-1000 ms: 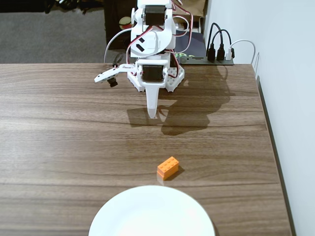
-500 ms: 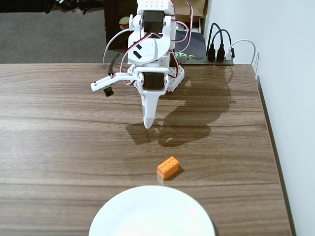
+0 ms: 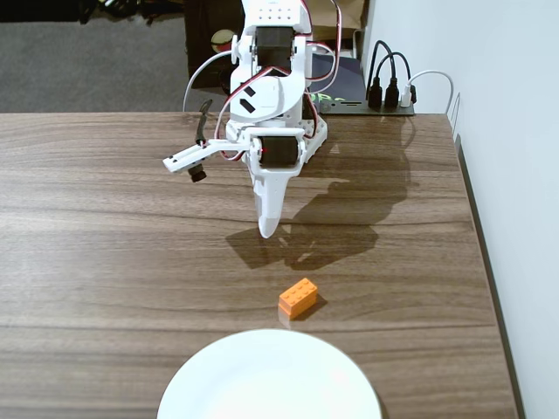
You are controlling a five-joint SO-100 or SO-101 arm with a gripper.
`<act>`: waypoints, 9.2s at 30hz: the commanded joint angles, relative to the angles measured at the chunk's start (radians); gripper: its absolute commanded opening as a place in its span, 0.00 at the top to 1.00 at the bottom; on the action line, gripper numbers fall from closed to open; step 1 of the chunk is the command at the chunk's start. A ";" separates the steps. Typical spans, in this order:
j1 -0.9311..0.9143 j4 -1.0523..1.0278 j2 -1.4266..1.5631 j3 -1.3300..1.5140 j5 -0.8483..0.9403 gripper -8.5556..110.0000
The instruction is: Grasp a lego block and put it on the plate.
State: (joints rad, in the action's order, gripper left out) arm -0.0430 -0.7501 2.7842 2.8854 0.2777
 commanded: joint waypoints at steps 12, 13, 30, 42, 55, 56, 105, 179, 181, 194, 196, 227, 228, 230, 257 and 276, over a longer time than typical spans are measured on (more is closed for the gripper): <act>0.020 -0.012 -0.080 -0.133 0.020 0.92; 0.021 -0.025 -0.092 -0.150 0.021 0.92; 0.040 -0.014 -0.181 -0.216 0.241 0.92; 0.052 0.051 -0.215 -0.218 0.428 0.92; 0.044 0.025 -0.215 -0.225 0.477 0.92; 0.041 0.018 -0.216 -0.229 0.482 0.92; 0.135 -0.256 -0.884 -0.834 0.178 0.92; 0.078 -0.400 -1.284 -1.127 0.408 0.80; 0.080 -0.396 -1.287 -1.127 0.407 0.80; 0.092 -0.374 -1.315 -1.138 0.400 0.84; 0.092 -0.371 -1.319 -1.138 0.400 0.85; 0.124 -0.430 -1.224 -1.144 0.379 0.89; 0.126 -0.431 -1.221 -1.144 0.379 0.89; 0.129 -0.436 -1.216 -1.146 0.377 0.89; 0.109 -0.577 -1.114 -1.308 0.374 0.90; 0.046 -0.410 -1.261 -1.525 0.397 0.90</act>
State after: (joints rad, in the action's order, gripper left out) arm 0.0061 -1.2103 1.5386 1.4281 0.6657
